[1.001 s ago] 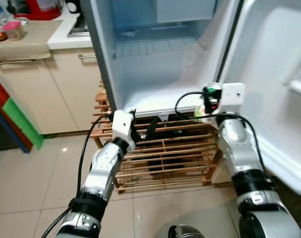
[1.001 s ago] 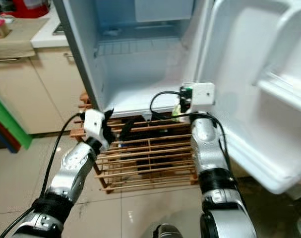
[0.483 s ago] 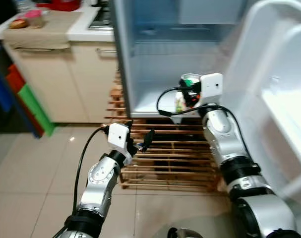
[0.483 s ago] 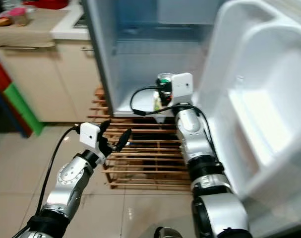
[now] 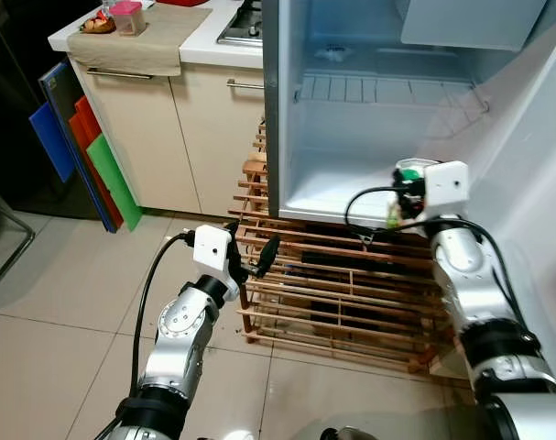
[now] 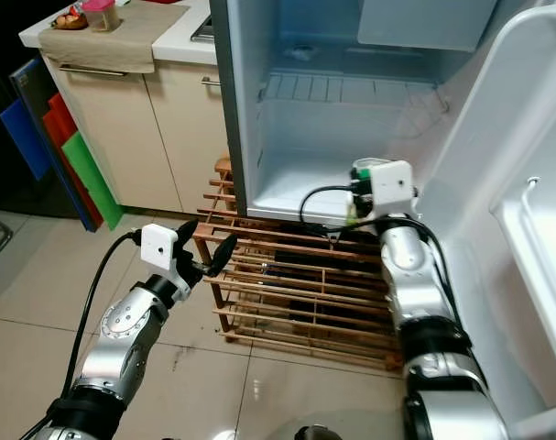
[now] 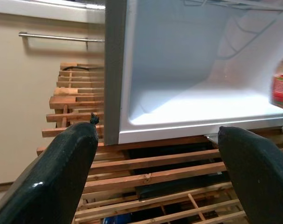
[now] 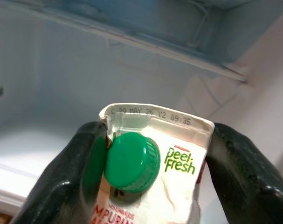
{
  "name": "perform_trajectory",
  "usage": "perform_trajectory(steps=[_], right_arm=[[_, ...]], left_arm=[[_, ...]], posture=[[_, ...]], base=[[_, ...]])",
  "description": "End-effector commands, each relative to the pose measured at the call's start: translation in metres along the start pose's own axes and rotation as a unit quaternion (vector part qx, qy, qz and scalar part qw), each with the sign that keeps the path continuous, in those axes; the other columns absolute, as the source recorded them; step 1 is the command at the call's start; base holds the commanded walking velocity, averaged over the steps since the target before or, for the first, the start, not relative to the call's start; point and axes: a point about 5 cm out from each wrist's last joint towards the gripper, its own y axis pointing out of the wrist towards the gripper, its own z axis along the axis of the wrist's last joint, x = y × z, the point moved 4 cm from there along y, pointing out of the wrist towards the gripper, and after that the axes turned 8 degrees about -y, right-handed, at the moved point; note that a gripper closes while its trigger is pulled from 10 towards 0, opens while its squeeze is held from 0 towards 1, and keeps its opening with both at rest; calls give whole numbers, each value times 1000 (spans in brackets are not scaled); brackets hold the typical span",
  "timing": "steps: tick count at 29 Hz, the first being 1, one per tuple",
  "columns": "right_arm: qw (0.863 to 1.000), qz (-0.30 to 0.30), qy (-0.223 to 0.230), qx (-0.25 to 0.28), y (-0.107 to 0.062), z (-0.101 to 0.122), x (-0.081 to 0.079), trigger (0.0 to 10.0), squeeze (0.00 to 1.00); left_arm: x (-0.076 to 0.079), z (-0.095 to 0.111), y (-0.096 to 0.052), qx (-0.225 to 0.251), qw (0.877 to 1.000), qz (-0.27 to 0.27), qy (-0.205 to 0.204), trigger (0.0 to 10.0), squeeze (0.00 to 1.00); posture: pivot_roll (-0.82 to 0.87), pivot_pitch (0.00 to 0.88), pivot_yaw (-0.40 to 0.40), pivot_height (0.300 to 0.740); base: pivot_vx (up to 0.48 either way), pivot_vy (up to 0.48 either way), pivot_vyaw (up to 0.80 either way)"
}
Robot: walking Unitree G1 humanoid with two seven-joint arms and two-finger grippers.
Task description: Restocking fridge
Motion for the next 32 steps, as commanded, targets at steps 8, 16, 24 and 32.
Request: perform_trajectory(steps=[8, 16, 24, 32], right_arm=[[998, -52, -24, -12, -12, -10, 36, 10000, 0], [997, -2, 51, 65, -7, 38, -4, 10000, 0], [984, 48, 161, 51, 0, 49, -47, 10000, 0], [984, 66, 163, 38, 9, 51, -62, 10000, 0]], left_arm=[[-1, 2, 6, -5, 1000, -5, -4, 10000, 0], [-4, 8, 9, 1, 1000, -1, 10, 10000, 0], [5, 12, 13, 4, 1000, -17, 25, 10000, 0], [23, 25, 17, 24, 996, -71, 39, 10000, 0]], posture=[[-130, 0, 35, 740], [-128, 0, 40, 740], [-117, 0, 37, 740], [-101, 0, 32, 740]], base=[[0, 0, 0], [0, 0, 0], [0, 0, 0], [0, 0, 0]])
